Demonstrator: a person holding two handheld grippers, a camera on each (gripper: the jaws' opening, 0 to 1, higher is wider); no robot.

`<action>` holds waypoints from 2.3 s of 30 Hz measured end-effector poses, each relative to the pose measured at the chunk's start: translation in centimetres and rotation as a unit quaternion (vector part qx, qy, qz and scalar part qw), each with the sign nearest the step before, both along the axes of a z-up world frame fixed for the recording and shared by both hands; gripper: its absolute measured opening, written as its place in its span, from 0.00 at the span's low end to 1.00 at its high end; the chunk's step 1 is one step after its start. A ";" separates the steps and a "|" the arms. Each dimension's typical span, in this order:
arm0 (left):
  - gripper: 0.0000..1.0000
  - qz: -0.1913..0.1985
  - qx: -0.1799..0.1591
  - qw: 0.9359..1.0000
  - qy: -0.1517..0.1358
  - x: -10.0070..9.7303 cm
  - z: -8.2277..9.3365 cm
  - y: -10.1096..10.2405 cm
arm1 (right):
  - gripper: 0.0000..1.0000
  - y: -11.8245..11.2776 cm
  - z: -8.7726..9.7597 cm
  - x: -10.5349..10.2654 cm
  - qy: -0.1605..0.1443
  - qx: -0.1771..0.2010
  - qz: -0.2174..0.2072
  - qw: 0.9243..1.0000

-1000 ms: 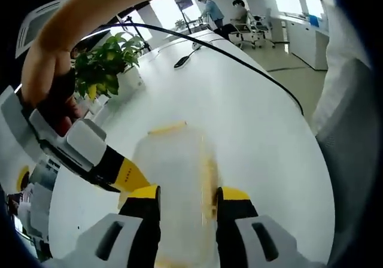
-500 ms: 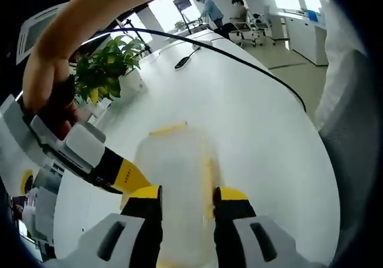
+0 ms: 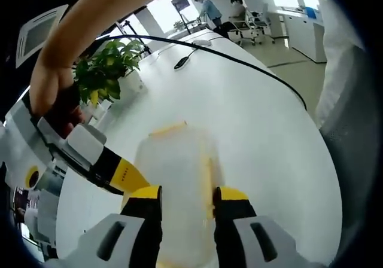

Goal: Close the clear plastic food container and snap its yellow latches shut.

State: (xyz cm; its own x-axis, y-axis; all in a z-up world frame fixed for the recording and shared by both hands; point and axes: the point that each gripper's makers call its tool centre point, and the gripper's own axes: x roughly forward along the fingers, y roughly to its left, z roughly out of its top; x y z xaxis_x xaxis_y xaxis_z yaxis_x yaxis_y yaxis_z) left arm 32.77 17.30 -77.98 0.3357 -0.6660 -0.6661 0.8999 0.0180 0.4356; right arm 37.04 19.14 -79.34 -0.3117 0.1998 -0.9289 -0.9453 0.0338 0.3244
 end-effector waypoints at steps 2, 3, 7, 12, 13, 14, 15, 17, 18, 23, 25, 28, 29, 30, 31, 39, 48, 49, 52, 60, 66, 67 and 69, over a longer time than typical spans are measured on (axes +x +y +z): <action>0.27 0.001 0.001 1.000 -0.001 0.0 -0.1 -0.2 | 0.27 0.1 0.0 -0.1 0.000 0.004 -0.001 1.000; 0.27 0.001 -0.001 1.000 -0.001 0.1 -0.1 -0.1 | 0.27 0.1 0.1 -0.2 -0.001 0.009 0.001 1.000; 0.28 0.004 -0.019 1.000 0.001 -0.3 0.0 -0.6 | 0.28 0.1 0.3 -0.5 -0.009 0.031 0.000 0.999; 0.29 0.010 -0.023 1.000 0.002 -0.5 0.2 -0.9 | 0.29 -0.1 0.8 -0.7 -0.027 0.055 -0.013 0.998; 0.28 0.024 -0.035 0.999 0.014 -0.4 0.3 -1.0 | 0.29 -0.1 0.9 -0.6 -0.030 0.057 -0.017 0.998; 0.28 0.041 -0.048 0.997 0.037 -0.5 0.4 -1.1 | 0.29 0.0 0.9 -0.7 -0.038 0.062 -0.023 0.997; 0.28 0.046 -0.052 0.997 0.044 -0.5 0.5 -1.2 | 0.29 -0.2 1.0 -0.8 -0.044 0.070 -0.023 0.996; 0.28 0.067 -0.070 0.992 0.075 -0.5 0.7 -1.2 | 0.29 -0.3 1.2 -1.0 -0.058 0.079 -0.022 0.995; 0.28 0.070 -0.067 0.993 0.073 -0.5 0.8 -1.0 | 0.29 -0.3 1.3 -1.1 -0.067 0.081 -0.024 0.994; 0.40 0.109 -0.086 0.983 0.118 -1.0 1.1 -0.5 | 0.29 -0.5 1.7 -0.8 -0.095 0.088 -0.045 0.991; 0.46 0.114 -0.088 0.983 0.113 -0.8 1.7 -0.1 | 0.31 -0.9 1.8 -0.5 -0.112 0.084 -0.048 0.989; 0.57 0.120 -0.089 0.983 0.107 -0.7 2.4 0.8 | 0.41 -1.6 2.1 -0.7 -0.132 0.089 -0.035 0.987; 0.60 0.121 -0.083 0.984 0.101 -0.5 2.5 1.3 | 0.45 -1.9 2.2 -1.0 -0.131 0.091 -0.036 0.987; 0.61 0.120 -0.078 0.985 0.096 -0.4 2.6 1.7 | 0.50 -2.0 2.3 -1.3 -0.130 0.097 -0.037 0.986; 0.62 0.121 -0.074 0.985 0.096 -0.3 2.7 2.0 | 0.53 -2.2 2.5 -1.6 -0.130 0.110 -0.040 0.985; 0.94 0.098 -0.002 0.995 0.029 2.2 2.2 4.7 | 0.83 -4.7 3.0 -3.4 -0.153 0.137 -0.027 0.978; 0.98 0.092 0.032 0.990 0.102 3.1 -0.3 4.5 | 0.93 -7.0 0.9 -3.4 -0.146 0.147 -0.049 0.977; 0.98 0.094 0.036 0.989 0.106 3.3 -0.6 4.6 | 0.93 -7.1 0.8 -3.4 -0.145 0.148 -0.049 0.977; 0.98 0.086 0.054 0.989 0.111 3.6 -1.1 4.8 | 0.90 -7.2 0.3 -3.2 -0.141 0.151 -0.053 0.977; 0.96 0.034 0.089 0.989 0.114 3.1 -2.6 4.8 | 0.86 -7.4 -0.6 -3.3 -0.136 0.143 -0.050 0.979; 0.81 0.012 0.093 0.987 0.129 2.2 -2.9 4.1 | 0.86 -7.2 -1.2 -3.4 -0.135 0.131 -0.042 0.981; 0.81 0.013 0.091 0.988 0.124 2.3 -3.0 4.0 | 0.86 -7.2 -1.2 -3.4 -0.136 0.129 -0.040 0.981; 0.81 0.005 0.095 0.988 0.121 2.4 -3.0 4.0 | 0.78 -7.2 -1.5 -3.7 -0.140 0.120 -0.014 0.983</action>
